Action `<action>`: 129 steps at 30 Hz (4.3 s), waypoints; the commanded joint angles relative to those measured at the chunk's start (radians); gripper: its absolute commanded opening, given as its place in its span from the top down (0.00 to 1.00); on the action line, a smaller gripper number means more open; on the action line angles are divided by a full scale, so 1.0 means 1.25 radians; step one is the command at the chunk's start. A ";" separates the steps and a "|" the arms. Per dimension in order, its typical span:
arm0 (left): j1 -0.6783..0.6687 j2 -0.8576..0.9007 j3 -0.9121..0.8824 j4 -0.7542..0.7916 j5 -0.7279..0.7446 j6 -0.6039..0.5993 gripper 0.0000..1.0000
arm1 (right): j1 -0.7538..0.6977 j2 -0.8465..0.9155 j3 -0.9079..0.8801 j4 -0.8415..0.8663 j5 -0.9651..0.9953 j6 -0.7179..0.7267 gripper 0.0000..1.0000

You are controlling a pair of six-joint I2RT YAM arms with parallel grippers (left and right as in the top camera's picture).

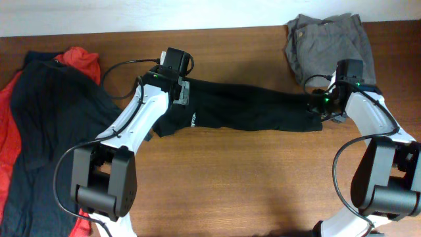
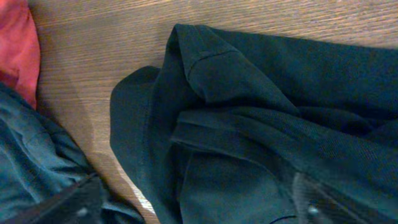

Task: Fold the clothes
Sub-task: 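Lower the folded edge onto the shirt and open both grippers, then grasp both ends of the black shirt strip with both grippers, then fold the left end over toward the right gripper with the left gripper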

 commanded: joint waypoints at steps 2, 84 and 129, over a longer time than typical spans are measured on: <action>0.027 0.006 0.010 -0.002 -0.011 -0.002 0.01 | -0.002 0.003 0.012 -0.026 -0.021 -0.049 0.26; 0.277 0.003 0.064 -0.143 0.220 0.002 0.01 | 0.334 0.055 0.227 -0.151 -0.079 0.062 0.55; 0.259 0.133 0.174 -0.005 0.799 0.231 1.00 | 0.176 0.079 0.114 -0.107 -0.143 0.050 0.96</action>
